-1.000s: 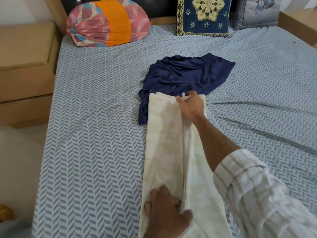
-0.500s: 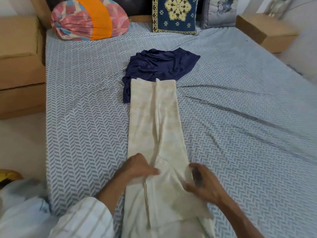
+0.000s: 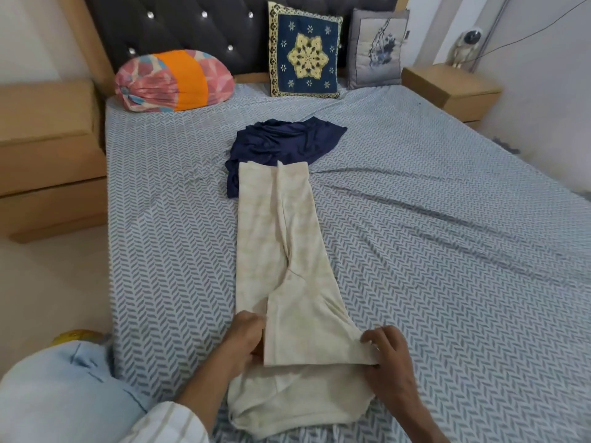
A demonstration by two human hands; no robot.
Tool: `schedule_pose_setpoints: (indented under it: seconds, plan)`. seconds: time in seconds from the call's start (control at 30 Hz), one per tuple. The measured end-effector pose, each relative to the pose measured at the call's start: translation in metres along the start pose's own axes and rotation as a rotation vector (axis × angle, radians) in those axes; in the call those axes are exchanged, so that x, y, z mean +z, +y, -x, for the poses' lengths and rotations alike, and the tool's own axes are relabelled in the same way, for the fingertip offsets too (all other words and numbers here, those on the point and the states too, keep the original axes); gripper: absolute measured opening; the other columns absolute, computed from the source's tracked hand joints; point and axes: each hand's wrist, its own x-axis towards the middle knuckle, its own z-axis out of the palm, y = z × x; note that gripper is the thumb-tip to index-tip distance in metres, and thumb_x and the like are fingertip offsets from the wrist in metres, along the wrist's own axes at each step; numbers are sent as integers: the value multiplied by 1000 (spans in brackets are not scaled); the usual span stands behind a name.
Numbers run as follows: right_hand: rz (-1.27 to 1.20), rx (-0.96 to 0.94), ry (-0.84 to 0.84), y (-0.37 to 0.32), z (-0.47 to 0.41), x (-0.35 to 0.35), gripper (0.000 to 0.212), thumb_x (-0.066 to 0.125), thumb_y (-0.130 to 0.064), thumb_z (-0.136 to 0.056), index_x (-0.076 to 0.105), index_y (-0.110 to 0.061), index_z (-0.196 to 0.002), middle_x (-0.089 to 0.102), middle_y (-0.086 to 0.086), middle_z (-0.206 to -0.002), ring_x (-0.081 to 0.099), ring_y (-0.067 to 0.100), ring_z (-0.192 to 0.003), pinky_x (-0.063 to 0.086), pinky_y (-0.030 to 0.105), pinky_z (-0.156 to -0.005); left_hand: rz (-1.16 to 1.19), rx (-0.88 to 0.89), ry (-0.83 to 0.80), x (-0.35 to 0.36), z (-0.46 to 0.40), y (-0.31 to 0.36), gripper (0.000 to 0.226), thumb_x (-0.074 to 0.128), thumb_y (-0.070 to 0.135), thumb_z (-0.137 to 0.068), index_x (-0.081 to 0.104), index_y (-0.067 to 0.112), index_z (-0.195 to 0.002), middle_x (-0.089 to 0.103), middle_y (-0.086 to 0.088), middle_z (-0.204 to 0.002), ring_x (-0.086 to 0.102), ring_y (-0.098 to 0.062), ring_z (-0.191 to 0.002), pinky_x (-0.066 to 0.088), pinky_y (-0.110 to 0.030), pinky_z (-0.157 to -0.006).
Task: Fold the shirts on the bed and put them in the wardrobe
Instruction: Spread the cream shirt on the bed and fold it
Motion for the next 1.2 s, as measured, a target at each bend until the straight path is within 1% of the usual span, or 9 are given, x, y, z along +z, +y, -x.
schedule_pose_setpoints:
  seconds: [0.1,0.17,0.27,0.37,0.43,0.6,0.9,1.07,1.2]
  plan:
    - [-73,94,-16,-3,6,-2,51,77,2,-64,64,-32,-101,50,-21,-101,54,14,-98,44,20,-80,-63,33,8,2,8,-11,42,78,35,-75,52,16,-102,64,-15,-105,64,-35,-98,58,-52,-85]
    - [-123,185,-64,-2,10,-3,61,71,5,-66,58,-42,-102,52,-29,-102,56,12,-96,38,10,-77,-133,57,-17,2,12,-10,47,85,22,-72,48,21,-102,58,-6,-106,60,-26,-99,56,-41,-84]
    - [-102,110,-32,2,15,-6,59,63,7,-53,62,-38,-91,53,-25,-96,55,12,-90,40,18,-70,-152,118,8,2,11,-13,43,77,5,-74,46,22,-98,57,-8,-109,60,-26,-96,53,-37,-77]
    - [-32,21,-6,7,18,-10,49,56,-1,-45,66,-26,-85,47,-19,-87,47,10,-83,36,17,-67,-62,128,49,-4,9,-19,36,67,-2,-79,46,21,-99,57,-14,-110,64,-31,-73,51,-34,-52]
    - [15,-14,-51,11,21,-8,50,56,-1,-44,65,-24,-88,44,-17,-88,43,9,-83,32,13,-69,-35,128,39,-8,9,-23,35,65,-4,-83,45,19,-101,58,-17,-107,60,-26,-54,44,-29,-45]
    - [95,-124,-119,16,27,-5,53,55,0,-54,67,-19,-102,54,-5,-100,48,17,-94,39,19,-80,-121,167,12,-11,17,-26,40,69,-3,-83,44,16,-107,59,-16,-91,58,-21,-48,45,-28,-44]
    - [94,-247,-235,27,37,-14,44,45,-18,-69,61,-28,-109,50,-10,-97,55,21,-88,51,33,-70,-90,251,74,-18,27,-34,42,71,-5,-82,47,13,-112,56,-13,-83,61,-23,-56,51,-32,-53]
    - [50,-143,-180,19,40,-12,47,66,-22,-71,63,-23,-118,56,-7,-105,58,20,-95,55,32,-75,-533,454,203,-21,38,-44,38,78,28,-76,46,24,-98,56,0,-69,55,-16,-61,48,-33,-60]
    - [32,-27,-176,18,43,-6,46,68,-30,-76,60,-23,-121,56,-7,-101,62,21,-91,55,35,-75,-964,476,115,-19,53,-58,52,73,54,-66,41,27,-96,55,5,-91,54,-15,-82,43,-29,-68]
